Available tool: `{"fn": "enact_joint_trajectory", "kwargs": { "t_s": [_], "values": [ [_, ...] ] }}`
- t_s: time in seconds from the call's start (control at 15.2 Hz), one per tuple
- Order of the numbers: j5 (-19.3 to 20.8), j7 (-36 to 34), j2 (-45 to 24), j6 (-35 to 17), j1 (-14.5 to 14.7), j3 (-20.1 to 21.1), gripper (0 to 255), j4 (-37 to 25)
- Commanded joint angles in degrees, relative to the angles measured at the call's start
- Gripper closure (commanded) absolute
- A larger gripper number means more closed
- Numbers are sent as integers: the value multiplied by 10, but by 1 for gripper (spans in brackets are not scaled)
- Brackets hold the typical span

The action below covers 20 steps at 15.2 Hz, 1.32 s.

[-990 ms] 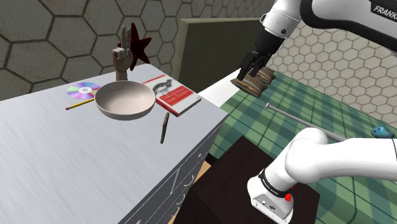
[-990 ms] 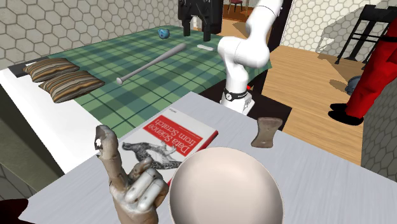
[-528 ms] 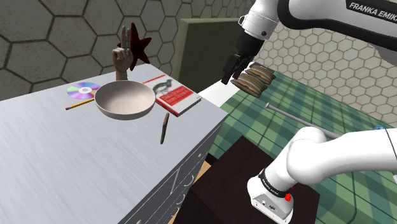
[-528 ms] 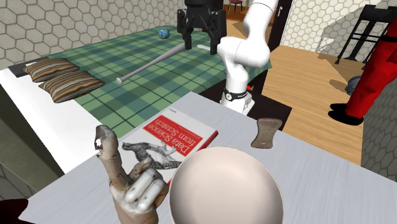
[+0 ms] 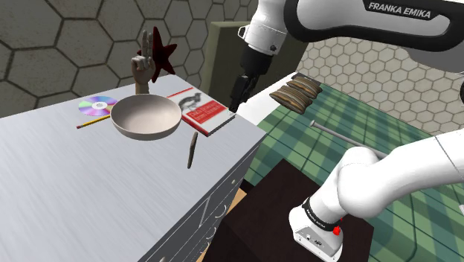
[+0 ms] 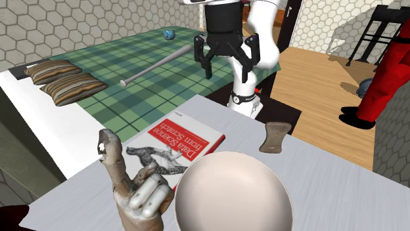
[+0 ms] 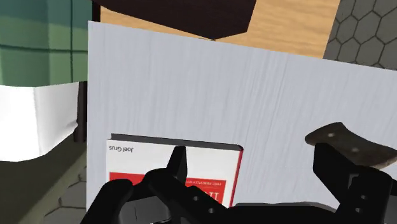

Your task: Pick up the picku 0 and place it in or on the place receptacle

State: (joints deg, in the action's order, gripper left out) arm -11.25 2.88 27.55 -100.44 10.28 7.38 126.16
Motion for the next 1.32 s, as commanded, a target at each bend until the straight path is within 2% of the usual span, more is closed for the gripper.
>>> {"fn": "enact_joint_trajectory", "kwargs": {
  "t_s": [0.0, 0.66, 1.25],
  "values": [
    [-9, 16, -32, -8, 14, 9, 0, -18],
    [-42, 78, -170, -35, 81, 67, 0, -106],
    [-48, 81, -180, -93, 88, 77, 0, -59]
  ]
}}
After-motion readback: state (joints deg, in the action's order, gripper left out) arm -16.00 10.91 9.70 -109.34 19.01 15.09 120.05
